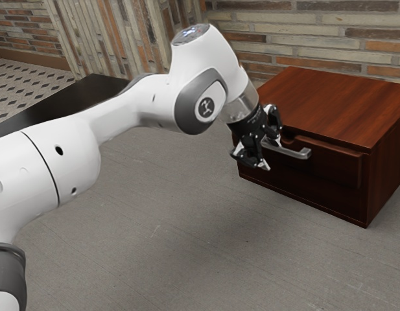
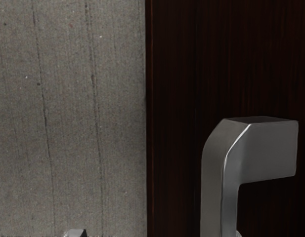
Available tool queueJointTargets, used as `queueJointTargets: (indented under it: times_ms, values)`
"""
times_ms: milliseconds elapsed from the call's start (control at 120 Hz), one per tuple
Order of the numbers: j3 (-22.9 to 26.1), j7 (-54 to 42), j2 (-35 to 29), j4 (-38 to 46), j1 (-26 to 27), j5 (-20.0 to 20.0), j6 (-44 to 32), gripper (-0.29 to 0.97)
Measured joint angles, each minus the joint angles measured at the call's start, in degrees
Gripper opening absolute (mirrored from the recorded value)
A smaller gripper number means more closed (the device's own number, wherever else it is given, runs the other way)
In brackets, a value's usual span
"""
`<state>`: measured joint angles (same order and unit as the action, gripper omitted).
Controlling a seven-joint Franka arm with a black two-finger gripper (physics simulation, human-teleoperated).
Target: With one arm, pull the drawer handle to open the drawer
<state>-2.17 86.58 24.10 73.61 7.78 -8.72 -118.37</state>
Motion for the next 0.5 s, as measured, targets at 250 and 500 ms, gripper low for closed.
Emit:
queueJointTargets:
  times_ms: [250,500]
  values:
    - [-0.3,0.0,-5.0,6.9,0.4,0.0,-0.3,0.00]
    - [-0.5,0.0,-15.1,19.7,0.3,0.0,-1.3,-0.08]
